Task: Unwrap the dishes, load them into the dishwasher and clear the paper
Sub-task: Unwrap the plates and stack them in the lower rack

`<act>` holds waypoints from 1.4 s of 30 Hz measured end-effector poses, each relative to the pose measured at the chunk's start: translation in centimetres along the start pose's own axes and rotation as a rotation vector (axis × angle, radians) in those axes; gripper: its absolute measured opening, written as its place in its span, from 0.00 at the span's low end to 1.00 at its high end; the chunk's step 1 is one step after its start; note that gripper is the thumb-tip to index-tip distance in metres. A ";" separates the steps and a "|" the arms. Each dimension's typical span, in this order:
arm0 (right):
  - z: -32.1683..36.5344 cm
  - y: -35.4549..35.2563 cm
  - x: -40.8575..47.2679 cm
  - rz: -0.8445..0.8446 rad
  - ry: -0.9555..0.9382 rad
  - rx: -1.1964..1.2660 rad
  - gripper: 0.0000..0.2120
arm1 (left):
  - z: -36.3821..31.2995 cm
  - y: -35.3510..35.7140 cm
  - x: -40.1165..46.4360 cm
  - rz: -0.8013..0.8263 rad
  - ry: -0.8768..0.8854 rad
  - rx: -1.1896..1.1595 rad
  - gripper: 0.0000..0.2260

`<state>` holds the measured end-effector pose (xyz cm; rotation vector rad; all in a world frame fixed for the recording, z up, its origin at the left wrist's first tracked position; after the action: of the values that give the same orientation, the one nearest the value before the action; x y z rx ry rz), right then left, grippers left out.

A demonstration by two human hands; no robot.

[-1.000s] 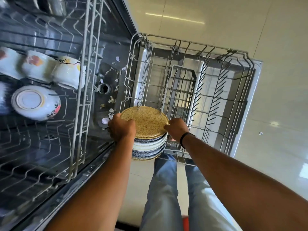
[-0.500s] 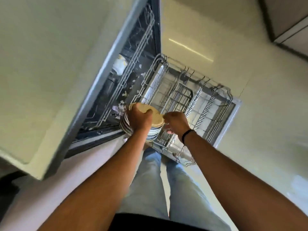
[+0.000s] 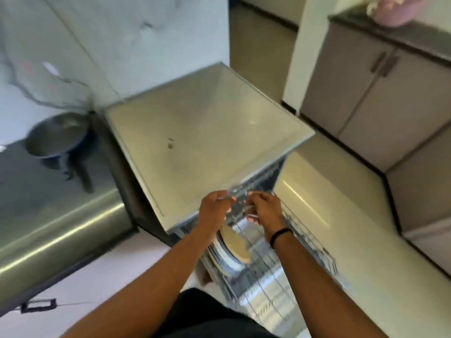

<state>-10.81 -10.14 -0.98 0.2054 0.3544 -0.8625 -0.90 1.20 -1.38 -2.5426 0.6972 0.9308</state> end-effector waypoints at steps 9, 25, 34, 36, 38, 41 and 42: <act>7.2 10.1 -1.5 0.265 -0.172 -0.081 0.05 | -6.1 -11.0 -4.4 -0.124 0.146 -0.349 0.09; 3.2 38.6 -9.9 0.759 -0.244 -0.310 0.06 | 2.3 -38.4 -6.4 -0.466 0.165 -0.695 0.11; 2.0 51.9 -13.7 0.877 -0.248 -0.314 0.06 | 5.0 -50.3 -5.9 -0.436 0.183 -0.714 0.09; 1.4 53.0 -13.7 0.843 -0.242 -0.300 0.06 | 5.2 -51.6 -5.0 -0.429 0.168 -0.702 0.08; 1.0 53.3 -13.3 0.805 -0.240 -0.309 0.06 | 5.0 -52.0 -3.9 -0.411 0.161 -0.700 0.09; 1.2 53.0 -12.0 0.754 -0.251 -0.343 0.06 | 3.9 -51.4 -2.1 -0.354 0.137 -0.715 0.09; 1.5 52.7 -11.4 0.733 -0.258 -0.349 0.06 | 3.5 -51.0 -1.2 -0.336 0.122 -0.719 0.10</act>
<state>23.38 30.89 6.58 -0.1037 0.1585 -0.0912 24.72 45.04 4.45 -3.2087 -0.0841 1.0410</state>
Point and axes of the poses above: each hand's wrist, its own x-axis towards the middle knuckle, its own y-axis out of the palm, z = x × y, the point moved 3 cm from there along x, towards the middle knuckle, and after that the axes turned 9 degrees about -y, right-handed, at the moved point
